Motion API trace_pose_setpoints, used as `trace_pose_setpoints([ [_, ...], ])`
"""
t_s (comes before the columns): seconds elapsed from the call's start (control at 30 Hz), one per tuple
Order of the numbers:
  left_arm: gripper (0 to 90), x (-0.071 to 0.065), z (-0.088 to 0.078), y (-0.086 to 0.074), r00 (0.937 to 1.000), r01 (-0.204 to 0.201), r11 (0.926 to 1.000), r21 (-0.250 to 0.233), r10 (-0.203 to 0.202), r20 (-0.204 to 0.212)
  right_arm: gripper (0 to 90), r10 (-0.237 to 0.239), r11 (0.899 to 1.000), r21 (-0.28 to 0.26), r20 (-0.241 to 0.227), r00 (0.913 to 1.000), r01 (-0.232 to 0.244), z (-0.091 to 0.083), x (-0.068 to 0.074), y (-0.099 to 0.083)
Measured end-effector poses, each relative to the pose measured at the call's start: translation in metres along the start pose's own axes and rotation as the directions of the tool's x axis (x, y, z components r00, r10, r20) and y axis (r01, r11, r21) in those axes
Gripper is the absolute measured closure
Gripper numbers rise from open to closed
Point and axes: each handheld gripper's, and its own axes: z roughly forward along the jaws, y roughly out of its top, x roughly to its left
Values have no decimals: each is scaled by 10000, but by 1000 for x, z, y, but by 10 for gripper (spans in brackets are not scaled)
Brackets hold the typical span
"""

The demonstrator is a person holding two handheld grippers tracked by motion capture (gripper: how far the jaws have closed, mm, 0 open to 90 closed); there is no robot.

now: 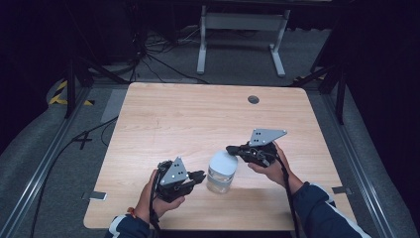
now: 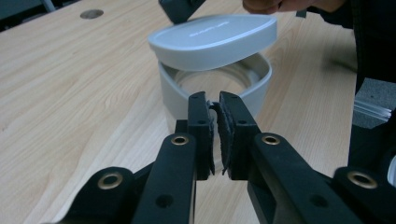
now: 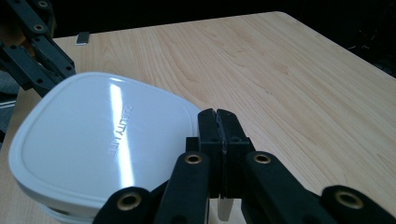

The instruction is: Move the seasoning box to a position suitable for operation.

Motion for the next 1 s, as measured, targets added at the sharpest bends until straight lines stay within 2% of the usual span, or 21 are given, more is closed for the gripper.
trace_pose_setpoints([
  [0.1, 853, -1, 3, 3, 9999, -138, 9999, 91, 138, -4, 900, -18, 10000, 36, 65, 10000, 18, 1, -1, -1],
  [0.23, 856, 0, 7, 8, 9997, -230, 9997, 46, 231, -66, 900, 178, 9998, -6, -72, 9998, -178, 1, -5, -2],
  [0.5, 868, 1, 15, 20, 9996, -180, 9996, -222, 175, -241, 900, 189, 9998, 28, -36, 9998, -189, 1, -7, -4],
  [0.63, 868, 3, 18, 26, 9997, -101, 9993, -359, 93, -210, 900, 127, 9999, 96, -21, 9999, -127, 0, -6, -4],
  [0.73, 866, 5, 19, 29, 9995, -211, 9990, -407, 201, -237, 900, 136, 9998, 154, 4, 9999, -136, -1, -6, -5],
  [0.77, 865, 5, 20, 30, 9997, -115, 9990, -442, 105, -214, 900, 134, 9998, 165, 12, 9999, -134, -2, -6, -5],
  [1.0, 863, 12, 22, 40, 9996, -139, 9983, -566, 125, -249, 900, 150, 9996, 239, 123, 9998, -153, -6, -8, -7],
])
